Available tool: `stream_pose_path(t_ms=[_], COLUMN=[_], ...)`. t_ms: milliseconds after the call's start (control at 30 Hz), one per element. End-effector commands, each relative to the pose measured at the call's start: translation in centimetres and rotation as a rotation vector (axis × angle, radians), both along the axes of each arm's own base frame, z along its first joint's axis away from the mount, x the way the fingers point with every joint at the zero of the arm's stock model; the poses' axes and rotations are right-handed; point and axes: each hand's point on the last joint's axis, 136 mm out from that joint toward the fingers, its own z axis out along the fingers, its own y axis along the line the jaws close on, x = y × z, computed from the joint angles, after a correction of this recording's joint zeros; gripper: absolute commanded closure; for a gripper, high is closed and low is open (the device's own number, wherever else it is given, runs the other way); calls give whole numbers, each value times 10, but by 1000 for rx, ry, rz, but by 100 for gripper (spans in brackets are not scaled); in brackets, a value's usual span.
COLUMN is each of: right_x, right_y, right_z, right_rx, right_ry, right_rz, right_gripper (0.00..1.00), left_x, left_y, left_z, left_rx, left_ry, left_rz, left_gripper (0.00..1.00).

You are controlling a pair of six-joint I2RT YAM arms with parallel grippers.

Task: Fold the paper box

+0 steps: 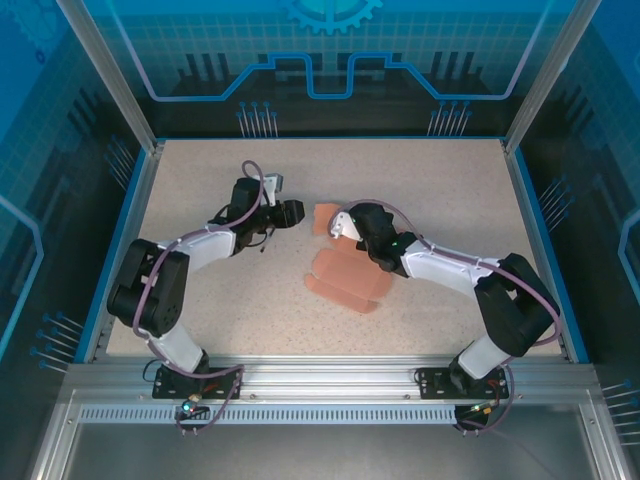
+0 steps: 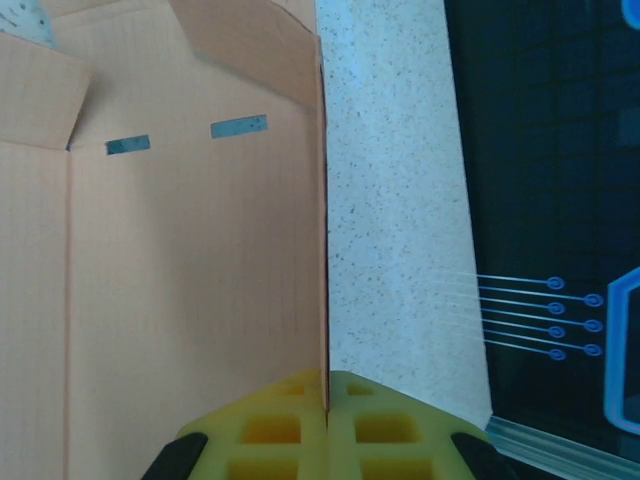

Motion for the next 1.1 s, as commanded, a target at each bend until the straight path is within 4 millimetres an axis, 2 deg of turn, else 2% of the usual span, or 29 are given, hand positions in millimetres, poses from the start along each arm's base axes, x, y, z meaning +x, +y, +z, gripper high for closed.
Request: stream_pose_path(t_ms=[0, 100, 200, 500, 767, 867, 1067], right_x=[5, 6, 1, 0, -1, -1, -1], right_y=[4, 6, 4, 2, 1, 1, -1], right_z=[17, 20, 9, 10, 12, 12, 12], right_rx=[-28, -31, -45, -31, -19, -17, -13], right_ry=[-98, -120, -117, -129, -134, -135, -132], right_rz=[20, 39, 60, 71, 63, 63, 57], right_gripper=[96, 96, 96, 96, 96, 96, 96], left_x=[8, 14, 20, 33, 34, 31, 21], left_y=[0, -4, -7, -12, -36, -47, -64], left_z=[-3, -9, -17, -45, -64, -65, -50], left_rx=[30, 39, 48, 120, 134, 92, 2], left_ry=[6, 20, 36, 97, 128, 125, 72], left_rz=[-10, -24, -29, -40, -117, -166, -257], left_gripper=[41, 43, 44, 48, 49, 49, 49])
